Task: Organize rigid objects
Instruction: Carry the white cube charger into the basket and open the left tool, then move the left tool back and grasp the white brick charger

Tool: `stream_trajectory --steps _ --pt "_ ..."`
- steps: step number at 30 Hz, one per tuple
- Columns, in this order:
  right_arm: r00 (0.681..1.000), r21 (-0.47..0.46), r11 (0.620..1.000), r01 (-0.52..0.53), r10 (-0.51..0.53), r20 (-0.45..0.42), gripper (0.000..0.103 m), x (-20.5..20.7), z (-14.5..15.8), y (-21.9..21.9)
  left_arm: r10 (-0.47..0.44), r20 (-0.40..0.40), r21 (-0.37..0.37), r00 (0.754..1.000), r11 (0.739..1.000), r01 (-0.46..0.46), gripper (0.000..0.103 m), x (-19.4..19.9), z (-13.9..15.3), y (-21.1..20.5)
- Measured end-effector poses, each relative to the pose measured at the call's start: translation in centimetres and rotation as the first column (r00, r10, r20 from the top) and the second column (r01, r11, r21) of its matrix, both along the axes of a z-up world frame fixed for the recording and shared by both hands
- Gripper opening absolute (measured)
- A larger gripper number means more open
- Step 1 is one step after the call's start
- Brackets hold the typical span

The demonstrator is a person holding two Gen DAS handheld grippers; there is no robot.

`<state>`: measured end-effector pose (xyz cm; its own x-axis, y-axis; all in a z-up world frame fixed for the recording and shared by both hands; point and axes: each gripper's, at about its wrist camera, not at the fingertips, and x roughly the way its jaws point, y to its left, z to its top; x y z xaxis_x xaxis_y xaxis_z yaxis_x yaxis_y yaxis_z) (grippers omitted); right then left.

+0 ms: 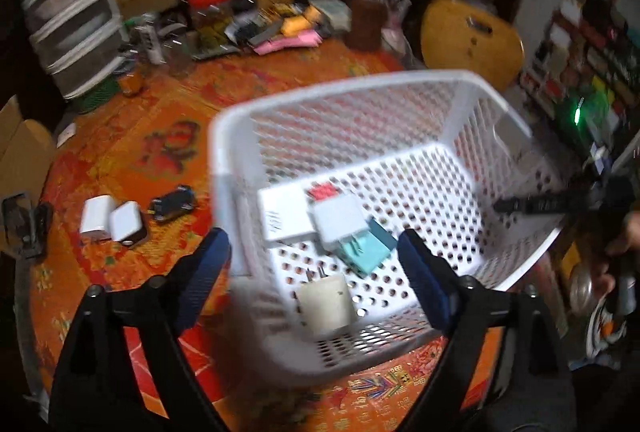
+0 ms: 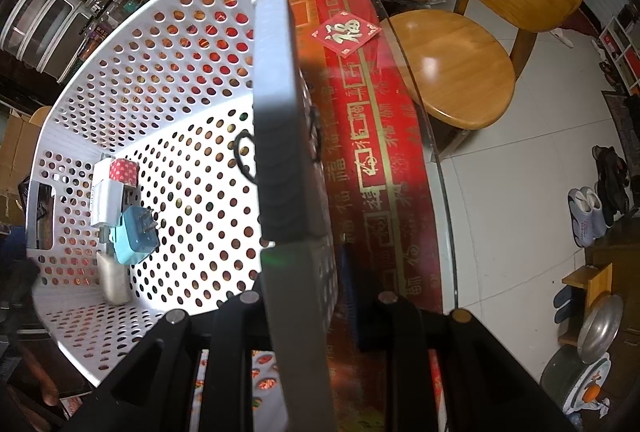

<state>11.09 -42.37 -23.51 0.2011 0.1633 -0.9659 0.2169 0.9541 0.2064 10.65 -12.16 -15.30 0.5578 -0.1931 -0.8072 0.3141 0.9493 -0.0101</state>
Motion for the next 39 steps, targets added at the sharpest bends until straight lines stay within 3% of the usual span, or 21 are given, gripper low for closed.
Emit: stream_trajectory --steps 2,6,9,14,20,29,36,39 --pt "1.000 -0.002 1.000 0.001 -0.001 -0.001 0.021 0.0 0.0 0.0 0.072 0.045 -0.016 0.996 0.997 -0.071 0.100 0.2 1.3 2.8" --pt "1.000 -0.003 1.000 0.002 -0.002 -0.001 0.021 0.1 0.0 0.1 0.225 0.047 0.000 0.973 0.974 -0.226 0.102 2.8 0.4 9.5" --pt "1.000 -0.002 1.000 0.002 -0.002 -0.001 0.021 0.1 0.0 0.1 0.361 -0.009 0.038 0.933 0.932 -0.360 0.102 5.6 -2.9 15.6" --pt "1.000 -0.002 1.000 0.005 -0.005 -0.002 0.021 -0.1 -0.1 0.1 0.492 -0.102 0.037 0.864 0.870 -0.491 0.101 8.4 -6.5 23.1" --pt "1.000 -0.007 1.000 -0.002 0.002 -0.007 0.021 0.1 -0.1 0.3 0.530 -0.156 0.036 0.834 0.847 -0.531 0.101 11.4 -8.8 27.1" --pt "1.000 -0.016 1.000 -0.001 0.001 -0.011 0.022 0.1 -0.1 0.3 0.498 -0.205 0.070 0.842 0.866 -0.495 0.101 15.9 -12.1 27.9" --pt "1.000 -0.026 1.000 -0.001 0.001 -0.022 0.022 0.1 -0.1 0.4 0.517 -0.234 0.026 0.823 0.850 -0.526 0.099 17.5 -13.6 29.0" --pt "1.000 -0.029 1.000 -0.004 0.004 -0.024 0.022 0.1 0.0 0.5 0.533 -0.242 0.030 0.810 0.839 -0.543 0.088 18.1 -13.9 29.3"
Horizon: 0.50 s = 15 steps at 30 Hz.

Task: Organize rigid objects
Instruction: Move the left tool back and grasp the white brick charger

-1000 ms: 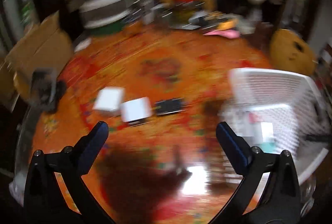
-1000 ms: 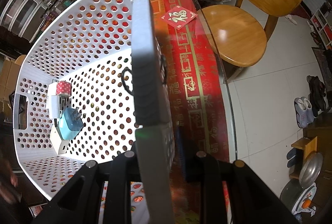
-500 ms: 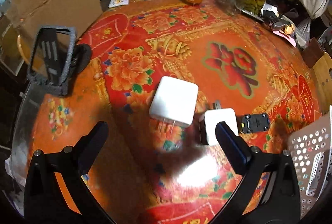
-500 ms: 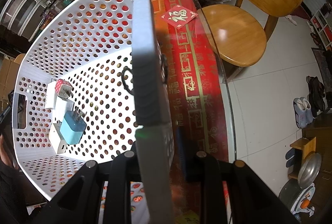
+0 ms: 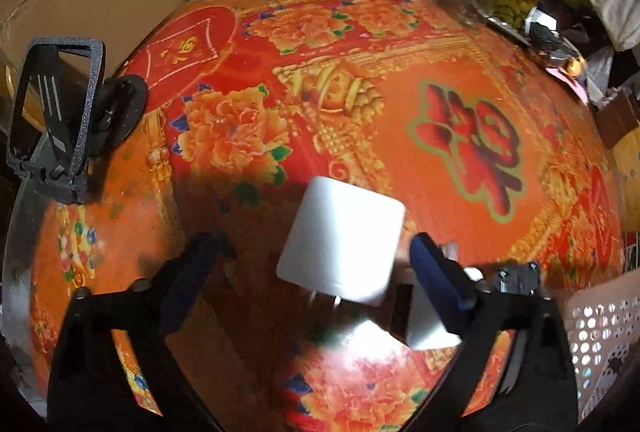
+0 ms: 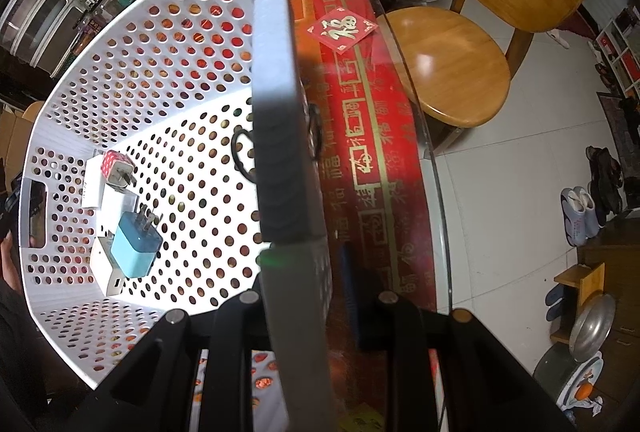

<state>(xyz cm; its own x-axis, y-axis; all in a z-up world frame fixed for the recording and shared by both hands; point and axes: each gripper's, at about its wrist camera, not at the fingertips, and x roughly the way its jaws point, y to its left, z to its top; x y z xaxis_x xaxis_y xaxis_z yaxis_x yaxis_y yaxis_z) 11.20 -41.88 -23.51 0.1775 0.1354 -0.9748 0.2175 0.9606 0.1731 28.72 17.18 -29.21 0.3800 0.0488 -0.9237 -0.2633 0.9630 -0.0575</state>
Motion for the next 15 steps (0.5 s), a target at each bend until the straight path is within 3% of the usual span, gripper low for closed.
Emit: stream_trajectory --steps 2,7,11,15 --pt "1.000 -0.001 1.000 -0.001 0.001 0.000 0.022 0.0 0.0 0.0 0.000 -0.012 -0.027 1.000 1.000 -0.001 0.084 0.3 -0.7 0.1" --pt "1.000 -0.005 1.000 0.000 0.000 -0.003 0.022 0.0 0.1 0.1 0.000 -0.015 -0.007 1.000 1.000 0.000 0.080 0.4 -1.5 -0.4" --pt "1.000 -0.005 1.000 -0.001 0.001 -0.003 0.022 0.0 0.1 0.1 -0.052 -0.016 0.046 0.999 0.998 0.052 0.058 0.3 -1.4 -1.6" --pt "1.000 -0.008 1.000 -0.003 0.003 -0.007 0.022 0.0 0.1 0.1 -0.077 -0.021 0.049 0.997 0.996 0.078 0.056 0.2 -1.3 -2.3"
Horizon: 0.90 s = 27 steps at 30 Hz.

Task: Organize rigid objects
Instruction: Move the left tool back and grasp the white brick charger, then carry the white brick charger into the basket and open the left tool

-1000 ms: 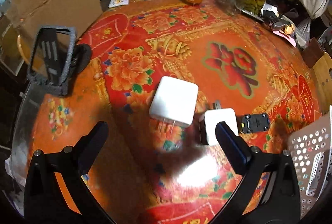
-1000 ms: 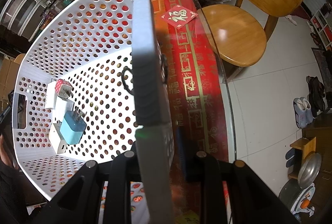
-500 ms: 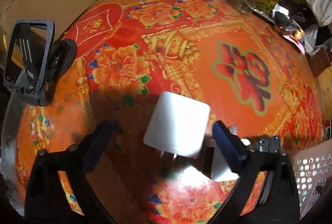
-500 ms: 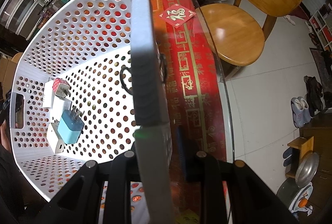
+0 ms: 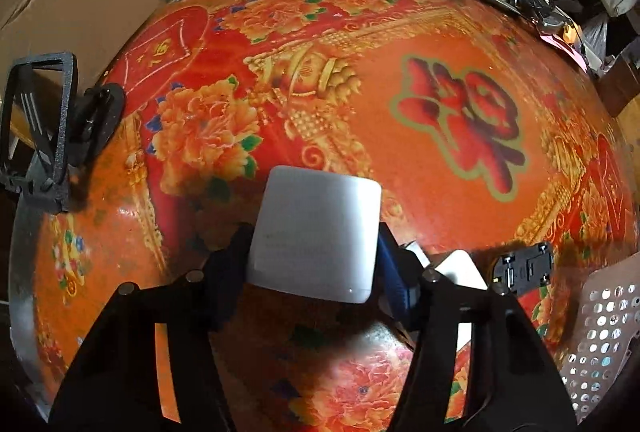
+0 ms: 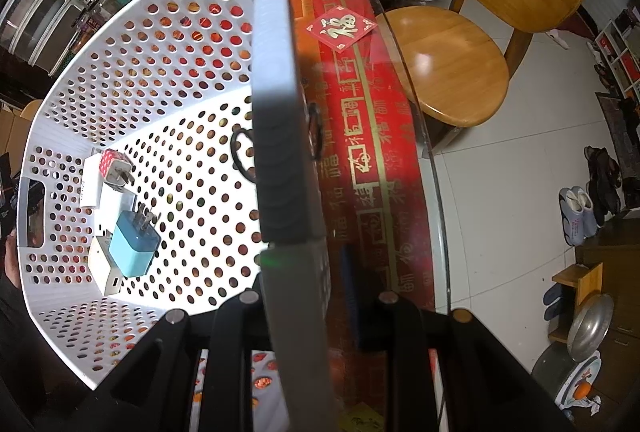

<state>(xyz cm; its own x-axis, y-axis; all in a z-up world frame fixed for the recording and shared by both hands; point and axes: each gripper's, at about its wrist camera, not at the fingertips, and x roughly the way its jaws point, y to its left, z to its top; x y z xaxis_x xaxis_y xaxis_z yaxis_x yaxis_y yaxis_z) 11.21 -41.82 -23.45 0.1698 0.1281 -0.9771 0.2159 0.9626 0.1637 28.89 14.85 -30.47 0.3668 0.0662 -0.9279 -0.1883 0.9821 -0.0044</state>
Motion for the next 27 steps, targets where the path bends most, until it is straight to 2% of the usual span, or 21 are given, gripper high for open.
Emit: stream_trajectory --steps 6,13,16,23,27 --pt "1.000 -0.002 1.000 -0.004 0.004 0.002 0.022 0.0 0.0 0.0 -0.010 0.013 0.043 1.000 0.999 0.010 0.056 -1.2 0.7 -0.4" --pt "1.000 -0.004 1.000 -0.017 0.017 0.006 0.022 0.0 0.1 0.2 -0.002 0.050 0.088 0.999 0.996 -0.002 0.056 -3.3 2.9 -0.8" --pt "1.000 -0.004 1.000 -0.019 0.019 0.007 0.022 0.0 0.1 0.2 -0.001 0.068 0.093 0.998 0.996 -0.005 0.056 -4.6 4.3 -1.1" --pt "0.999 0.002 1.000 -0.030 0.030 0.017 0.022 0.0 0.2 0.3 -0.044 0.112 0.198 0.993 0.980 0.021 0.056 -8.3 9.0 -4.0" --pt "0.999 0.008 0.999 -0.038 0.038 0.021 0.022 -0.1 0.2 0.3 -0.066 0.147 0.201 0.987 0.979 0.035 0.056 -10.1 12.1 -6.0"
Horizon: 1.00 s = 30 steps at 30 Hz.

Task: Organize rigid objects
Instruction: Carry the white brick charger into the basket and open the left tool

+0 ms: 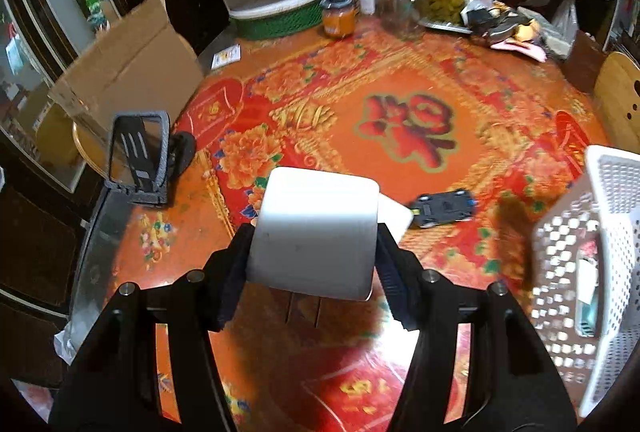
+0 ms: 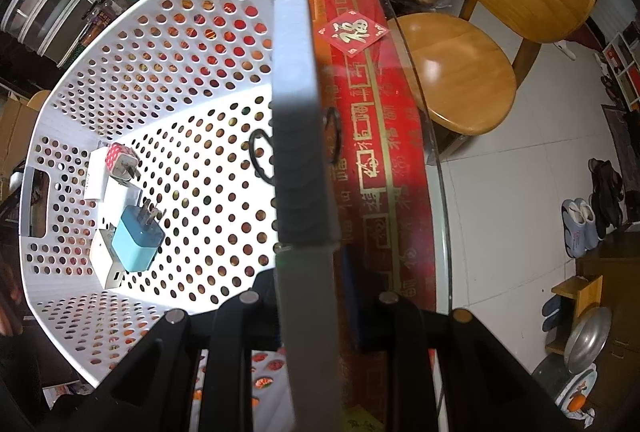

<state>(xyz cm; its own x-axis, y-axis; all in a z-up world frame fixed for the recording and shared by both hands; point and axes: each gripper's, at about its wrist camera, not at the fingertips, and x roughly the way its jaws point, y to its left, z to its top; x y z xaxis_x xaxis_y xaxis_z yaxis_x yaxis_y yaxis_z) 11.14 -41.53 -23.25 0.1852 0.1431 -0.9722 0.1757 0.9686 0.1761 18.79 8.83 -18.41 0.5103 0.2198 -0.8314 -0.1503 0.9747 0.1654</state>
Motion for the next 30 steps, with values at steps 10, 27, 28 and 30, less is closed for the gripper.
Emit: stream_trajectory --steps 10,27,28,30 --pt "1.000 0.010 1.000 -0.012 0.012 0.005 0.022 0.0 0.0 0.0 -0.130 0.063 -0.048 0.990 0.990 0.133 0.056 -3.4 6.0 -8.3" --pt "1.000 0.029 0.999 -0.021 0.020 0.015 0.022 -0.1 -0.1 -0.2 -0.446 -0.061 -0.094 0.893 0.893 0.440 0.056 -6.6 2.2 -24.9" --pt "1.000 0.030 0.999 -0.022 0.021 0.015 0.022 -0.1 -0.1 -0.2 -0.452 -0.077 -0.093 0.889 0.891 0.445 0.056 -6.4 1.4 -25.2" --pt "1.000 0.031 0.999 -0.024 0.023 0.014 0.022 -0.1 -0.1 -0.2 -0.463 -0.108 -0.105 0.880 0.885 0.453 0.056 -6.2 0.1 -25.8"
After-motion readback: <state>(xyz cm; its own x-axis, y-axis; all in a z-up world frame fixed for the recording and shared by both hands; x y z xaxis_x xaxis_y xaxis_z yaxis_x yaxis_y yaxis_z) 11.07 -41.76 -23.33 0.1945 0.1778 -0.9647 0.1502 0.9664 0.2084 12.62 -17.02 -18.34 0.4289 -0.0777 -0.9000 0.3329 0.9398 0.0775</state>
